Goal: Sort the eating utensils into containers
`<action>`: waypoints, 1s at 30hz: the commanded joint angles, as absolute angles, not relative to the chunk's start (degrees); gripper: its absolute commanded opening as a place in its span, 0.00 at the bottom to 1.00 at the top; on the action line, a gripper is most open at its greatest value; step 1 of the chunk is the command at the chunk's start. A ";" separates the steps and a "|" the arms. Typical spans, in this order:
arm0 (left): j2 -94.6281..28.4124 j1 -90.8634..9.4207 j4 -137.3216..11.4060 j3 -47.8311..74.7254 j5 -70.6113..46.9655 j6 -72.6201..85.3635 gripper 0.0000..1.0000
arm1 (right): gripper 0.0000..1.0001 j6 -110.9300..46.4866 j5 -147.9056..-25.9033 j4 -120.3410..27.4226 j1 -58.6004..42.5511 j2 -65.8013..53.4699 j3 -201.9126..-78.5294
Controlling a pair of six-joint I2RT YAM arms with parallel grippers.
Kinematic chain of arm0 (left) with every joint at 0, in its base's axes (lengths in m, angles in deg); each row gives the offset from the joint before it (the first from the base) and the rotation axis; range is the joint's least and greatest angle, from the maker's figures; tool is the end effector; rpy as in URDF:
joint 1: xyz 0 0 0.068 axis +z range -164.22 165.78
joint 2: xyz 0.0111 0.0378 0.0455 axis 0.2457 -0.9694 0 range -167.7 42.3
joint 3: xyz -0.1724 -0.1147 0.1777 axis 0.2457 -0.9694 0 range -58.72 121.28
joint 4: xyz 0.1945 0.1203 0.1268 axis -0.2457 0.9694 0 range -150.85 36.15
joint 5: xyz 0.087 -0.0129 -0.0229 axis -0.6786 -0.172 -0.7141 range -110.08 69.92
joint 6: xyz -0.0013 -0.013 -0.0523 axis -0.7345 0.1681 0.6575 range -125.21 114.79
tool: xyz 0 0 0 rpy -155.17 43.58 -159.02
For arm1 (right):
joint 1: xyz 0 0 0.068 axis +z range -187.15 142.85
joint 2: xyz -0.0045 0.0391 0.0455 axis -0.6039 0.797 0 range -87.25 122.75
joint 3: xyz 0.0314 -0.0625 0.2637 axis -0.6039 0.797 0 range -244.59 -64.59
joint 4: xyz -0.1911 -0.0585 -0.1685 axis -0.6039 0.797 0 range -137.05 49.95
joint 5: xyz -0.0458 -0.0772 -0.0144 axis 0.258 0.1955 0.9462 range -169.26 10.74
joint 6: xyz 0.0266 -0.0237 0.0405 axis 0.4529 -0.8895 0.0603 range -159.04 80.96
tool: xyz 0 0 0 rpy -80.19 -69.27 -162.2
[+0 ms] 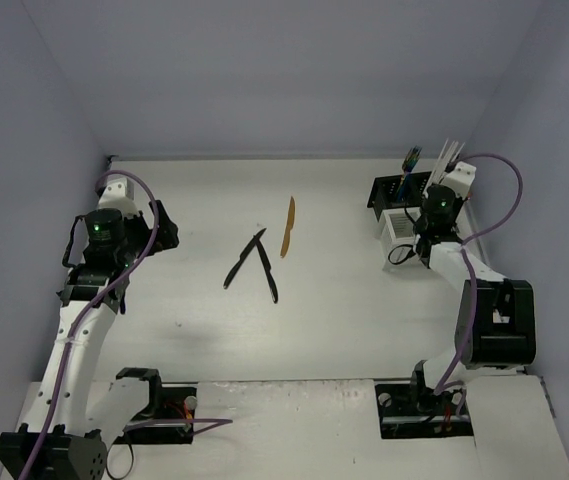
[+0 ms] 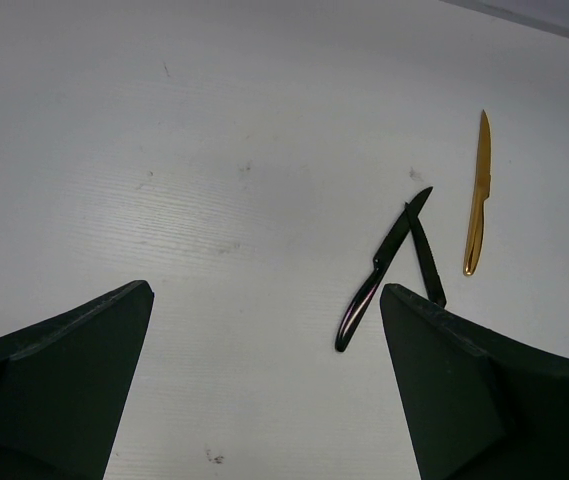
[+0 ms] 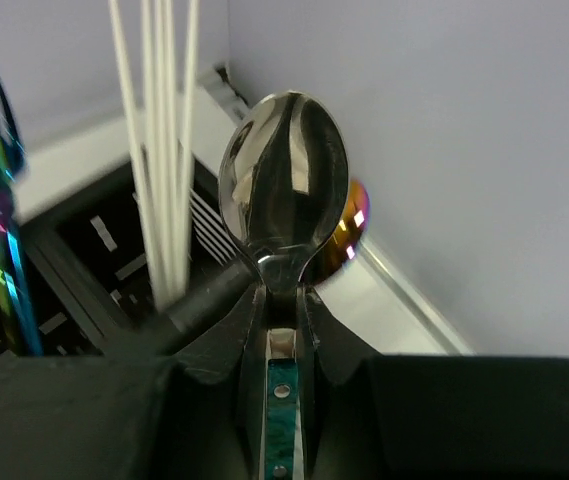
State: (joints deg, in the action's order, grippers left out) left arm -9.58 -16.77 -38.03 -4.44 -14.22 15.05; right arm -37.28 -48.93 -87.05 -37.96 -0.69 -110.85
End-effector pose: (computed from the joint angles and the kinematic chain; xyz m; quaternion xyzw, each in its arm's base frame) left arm 0.2015 -0.0126 0.3532 -0.0974 0.8149 -0.1538 0.5503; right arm 0.3341 -0.0227 0.2638 0.1998 0.6799 -0.1799 0.6822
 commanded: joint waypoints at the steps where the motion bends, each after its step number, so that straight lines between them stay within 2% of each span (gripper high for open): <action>1: -8.42 -16.42 -42.13 -3.87 -13.49 15.97 0.97 | 0.14 -34.64 -46.39 -90.36 -37.50 -5.83 -108.48; 4: -8.41 -16.42 -42.13 -3.94 -13.40 15.97 0.97 | 0.31 -34.78 -46.24 -89.60 -36.15 -9.04 -107.52; 8: -8.45 -16.42 -42.22 -3.84 -13.23 16.06 0.97 | 0.48 -34.64 -49.28 -82.27 -34.27 -12.88 -111.94; 15: -8.71 -16.42 -42.11 -3.78 -13.22 15.97 0.97 | 0.53 -31.27 -62.62 -57.58 -29.23 -11.51 -128.03; 18: -9.24 -16.33 -41.83 -3.70 -13.14 15.97 0.97 | 0.55 -29.01 -65.27 -43.94 -23.28 -5.80 -136.84; 21: -9.36 -16.33 -41.78 -3.68 -13.12 15.97 0.97 | 0.58 -25.96 -66.06 -38.68 -16.82 -1.29 -139.53; 24: -9.47 -16.33 -41.61 -3.53 -13.14 15.97 0.97 | 0.68 -22.49 -66.33 -36.92 -10.89 2.58 -141.42; 30: -10.04 -16.24 -41.12 -3.35 -13.58 15.84 0.97 | 0.75 -15.94 -66.13 -35.06 -5.57 14.80 -147.37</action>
